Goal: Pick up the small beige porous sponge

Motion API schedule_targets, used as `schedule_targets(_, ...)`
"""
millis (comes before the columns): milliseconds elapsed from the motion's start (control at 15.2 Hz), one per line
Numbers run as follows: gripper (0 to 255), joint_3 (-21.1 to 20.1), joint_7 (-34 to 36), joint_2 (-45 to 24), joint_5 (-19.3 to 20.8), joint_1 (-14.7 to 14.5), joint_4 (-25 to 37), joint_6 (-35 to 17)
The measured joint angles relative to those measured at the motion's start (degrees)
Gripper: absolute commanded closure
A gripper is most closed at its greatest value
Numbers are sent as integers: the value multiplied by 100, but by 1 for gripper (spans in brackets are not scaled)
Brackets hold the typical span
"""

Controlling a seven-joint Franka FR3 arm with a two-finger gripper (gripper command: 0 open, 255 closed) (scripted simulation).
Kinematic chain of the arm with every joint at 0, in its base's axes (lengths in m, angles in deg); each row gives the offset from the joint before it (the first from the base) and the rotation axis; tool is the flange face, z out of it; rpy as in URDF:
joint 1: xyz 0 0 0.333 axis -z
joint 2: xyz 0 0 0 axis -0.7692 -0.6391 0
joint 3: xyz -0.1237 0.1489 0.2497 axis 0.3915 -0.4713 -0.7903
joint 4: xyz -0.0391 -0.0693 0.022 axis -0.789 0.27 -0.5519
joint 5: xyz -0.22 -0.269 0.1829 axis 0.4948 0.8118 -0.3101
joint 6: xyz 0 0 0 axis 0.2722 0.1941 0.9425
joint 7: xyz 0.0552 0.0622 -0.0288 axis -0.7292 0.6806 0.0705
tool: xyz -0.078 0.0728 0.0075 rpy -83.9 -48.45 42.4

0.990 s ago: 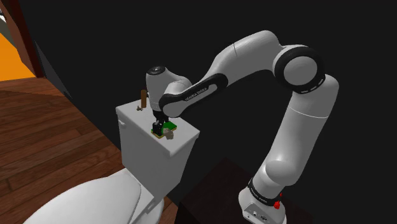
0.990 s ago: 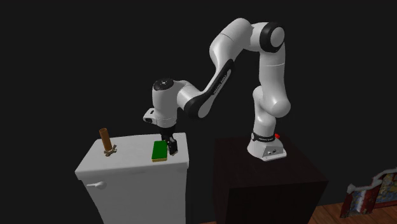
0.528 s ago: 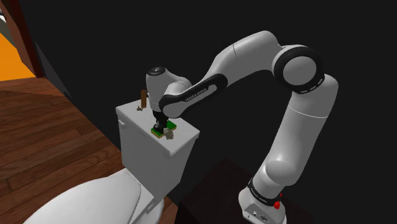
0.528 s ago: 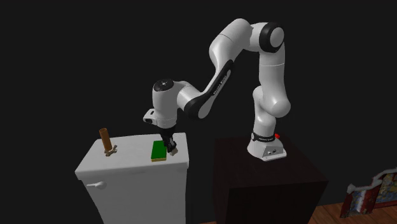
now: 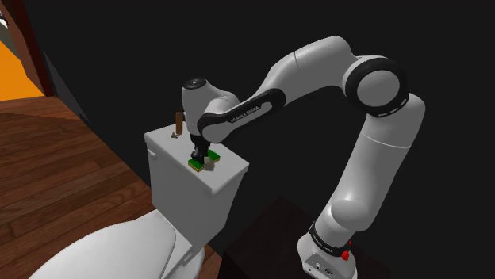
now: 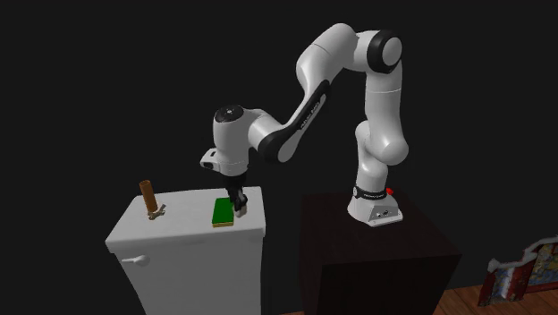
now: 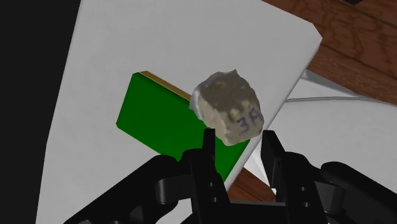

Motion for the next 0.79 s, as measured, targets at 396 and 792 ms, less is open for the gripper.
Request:
schedule_targets(396,255,-25,-211,283,-195,18,137,371)
schedule_targets(792,255,-38,-382,487,-343,21,347,749)
